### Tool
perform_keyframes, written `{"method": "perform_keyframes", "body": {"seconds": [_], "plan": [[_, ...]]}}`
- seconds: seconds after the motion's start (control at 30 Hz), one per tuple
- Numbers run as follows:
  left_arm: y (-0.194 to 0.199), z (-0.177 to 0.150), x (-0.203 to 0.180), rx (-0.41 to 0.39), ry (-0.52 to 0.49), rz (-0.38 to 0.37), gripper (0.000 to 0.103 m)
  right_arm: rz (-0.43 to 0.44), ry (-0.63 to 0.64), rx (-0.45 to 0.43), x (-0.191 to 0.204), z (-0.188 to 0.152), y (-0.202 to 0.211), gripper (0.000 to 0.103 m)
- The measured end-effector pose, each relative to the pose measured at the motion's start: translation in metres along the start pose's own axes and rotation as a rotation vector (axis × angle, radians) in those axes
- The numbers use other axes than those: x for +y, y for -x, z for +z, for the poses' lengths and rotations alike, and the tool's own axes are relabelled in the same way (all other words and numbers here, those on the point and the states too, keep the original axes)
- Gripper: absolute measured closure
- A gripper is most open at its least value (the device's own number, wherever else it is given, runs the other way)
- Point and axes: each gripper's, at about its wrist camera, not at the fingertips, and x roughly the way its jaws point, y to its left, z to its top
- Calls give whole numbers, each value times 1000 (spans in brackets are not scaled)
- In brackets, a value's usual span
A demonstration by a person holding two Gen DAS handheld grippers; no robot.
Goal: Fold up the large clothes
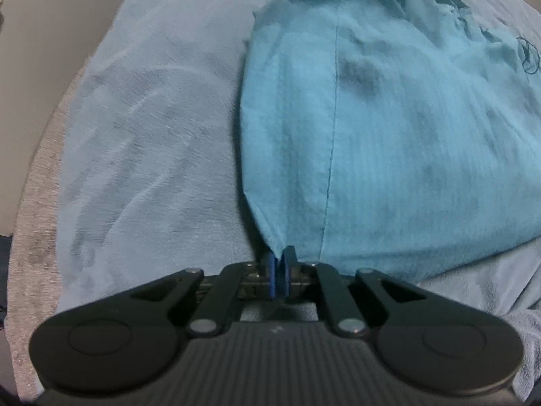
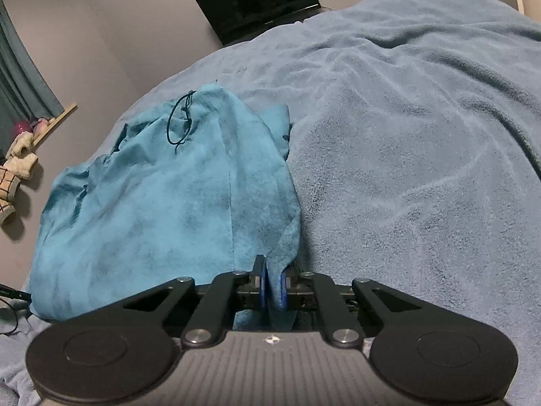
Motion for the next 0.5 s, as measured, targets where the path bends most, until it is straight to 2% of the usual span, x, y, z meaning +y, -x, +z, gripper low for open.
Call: {"method": "perform_keyframes", "body": {"seconds": [0.03, 0.07, 0.2, 0.3, 0.33, 0.4, 0.5], "plan": [[7, -1, 0, -14, 0, 7, 97, -20, 10, -4, 2, 2, 3, 75], [14, -2, -2, -29, -3, 9, 96, -37, 18, -15, 3, 5, 7, 72], [49, -1, -9, -109, -45, 54, 95, -28, 12, -113, 10, 26, 33, 70], [84, 16, -19, -195, -67, 59, 93, 16, 34, -164, 30, 46, 40, 68], [93, 20, -22, -230, -66, 54, 91, 33, 48, -166, 39, 51, 39, 64], [104, 35, -35, -286, -66, 11, 79, 64, 81, -150, 59, 60, 26, 61], [94, 54, -75, -312, -134, -42, 77, 79, 126, -91, 91, 67, -7, 61]]}}
